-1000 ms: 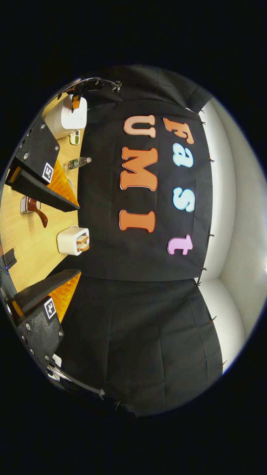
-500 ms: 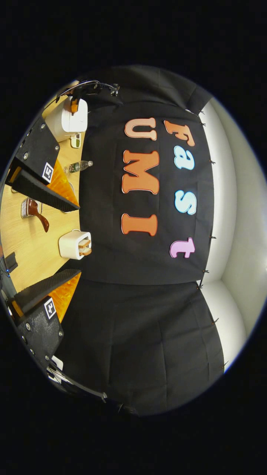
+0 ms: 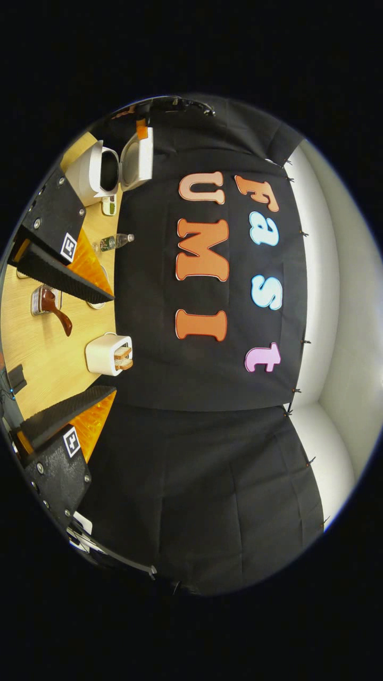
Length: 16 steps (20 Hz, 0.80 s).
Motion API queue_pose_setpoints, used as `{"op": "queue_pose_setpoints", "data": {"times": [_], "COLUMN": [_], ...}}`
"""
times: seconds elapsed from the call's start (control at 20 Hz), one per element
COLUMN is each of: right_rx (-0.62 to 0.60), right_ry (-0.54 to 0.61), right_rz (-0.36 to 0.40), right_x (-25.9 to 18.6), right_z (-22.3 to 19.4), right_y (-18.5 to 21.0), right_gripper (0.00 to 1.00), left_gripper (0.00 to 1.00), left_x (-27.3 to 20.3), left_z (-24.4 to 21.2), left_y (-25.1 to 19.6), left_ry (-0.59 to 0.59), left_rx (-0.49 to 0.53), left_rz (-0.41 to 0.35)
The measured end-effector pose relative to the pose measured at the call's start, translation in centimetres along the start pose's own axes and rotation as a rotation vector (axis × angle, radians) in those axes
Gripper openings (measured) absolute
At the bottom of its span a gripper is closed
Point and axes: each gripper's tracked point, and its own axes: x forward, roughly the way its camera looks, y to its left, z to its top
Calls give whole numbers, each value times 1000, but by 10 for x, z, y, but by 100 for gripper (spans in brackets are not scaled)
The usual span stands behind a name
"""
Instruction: Close the left gripper, press the button to open the rice cooker; take a wooden spoon from the chopstick holder with the right hand, scoop a spoonful of rice and pour it into the rice cooker, then put the wooden spoon back into the chopstick holder.
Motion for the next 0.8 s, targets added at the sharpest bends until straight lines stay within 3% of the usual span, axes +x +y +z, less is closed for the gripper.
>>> {"op": "queue_pose_setpoints", "data": {"times": [0.4, 0.6, 0.8], "right_rx": [54, 112, 142], "right_ry": [62, 133, 224], "right_rz": [36, 31, 48], "right_x": [30, 60, 88], "right_z": [-50, -91, -134], "right_y": [12, 14, 24], "right_gripper": [96, 96, 96], "left_gripper": [4, 5, 5], "left_x": [-54, -70, -84], "left_z": [43, 52, 59], "left_y": [-10, 5, 11], "left_ry": [-91, -105, -129], "left_rx": [26, 28, -2], "left_rz": [-25, 33, 43]}}
